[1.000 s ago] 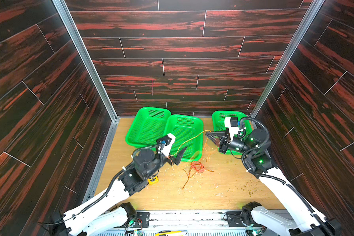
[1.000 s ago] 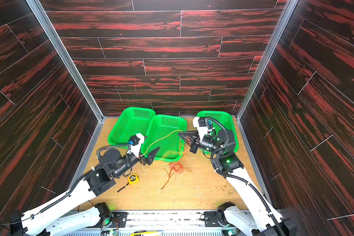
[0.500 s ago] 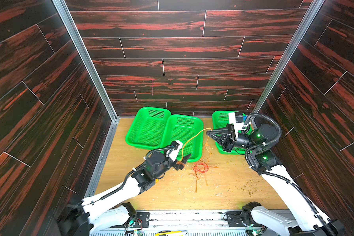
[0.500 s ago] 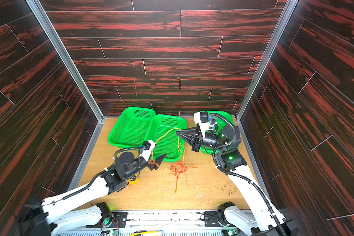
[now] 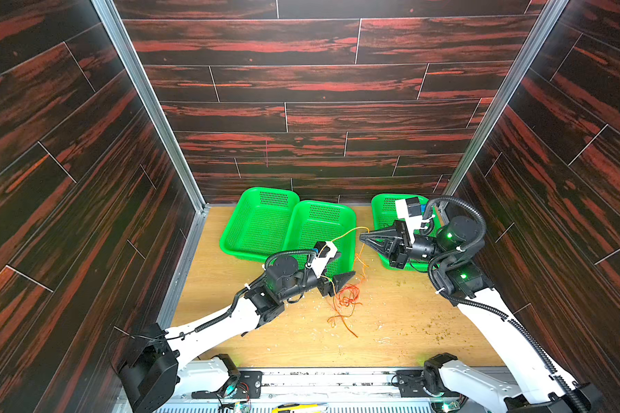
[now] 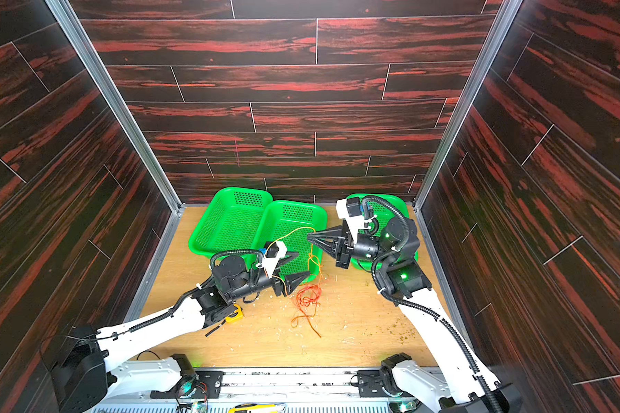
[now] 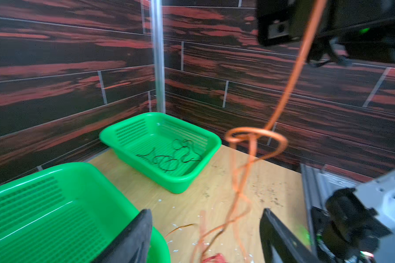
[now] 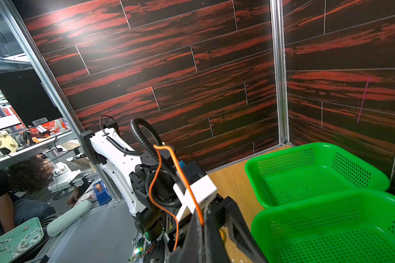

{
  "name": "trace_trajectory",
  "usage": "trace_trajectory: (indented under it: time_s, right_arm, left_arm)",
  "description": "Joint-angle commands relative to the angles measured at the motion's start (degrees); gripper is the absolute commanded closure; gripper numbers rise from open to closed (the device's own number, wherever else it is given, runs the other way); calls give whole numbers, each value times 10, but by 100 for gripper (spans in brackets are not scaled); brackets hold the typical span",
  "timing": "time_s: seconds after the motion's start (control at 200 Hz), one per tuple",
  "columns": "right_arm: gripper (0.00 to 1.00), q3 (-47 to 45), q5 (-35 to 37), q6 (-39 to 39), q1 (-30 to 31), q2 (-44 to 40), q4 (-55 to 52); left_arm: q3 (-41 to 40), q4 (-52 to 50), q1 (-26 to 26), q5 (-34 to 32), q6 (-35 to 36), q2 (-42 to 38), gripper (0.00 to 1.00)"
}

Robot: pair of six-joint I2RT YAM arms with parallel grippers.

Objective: Untangle and sort cables by color
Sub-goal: Untie the cable.

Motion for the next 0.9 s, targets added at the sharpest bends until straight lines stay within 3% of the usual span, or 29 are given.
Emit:
trace_trajectory:
  time_s: [0.0, 0.175, 0.336, 0.471, 0.696, 0.897]
  right_arm:
    - [100, 9, 2, -14, -1, -6, -14]
    - [100, 15, -13, -3, -2, 5, -1]
    - [100, 14, -1, -6, -1, 3, -5]
    - [100, 24, 65, -28, -2, -11, -36]
    - [100, 28, 202, -69, -40, -63, -93]
    - [100, 19, 255, -62, -119, -97, -124]
  left_arm:
    - [22, 15, 1, 35, -10, 3, 24]
    - [48, 7, 1, -26, 14, 36, 31]
    - [75, 20, 1, -30, 15, 68, 61]
    - [67, 18, 1, -38, 19, 71, 100]
    - [-3, -24, 1, -112, 19, 12, 100]
    - [-52, -64, 4, -172, 26, -47, 100]
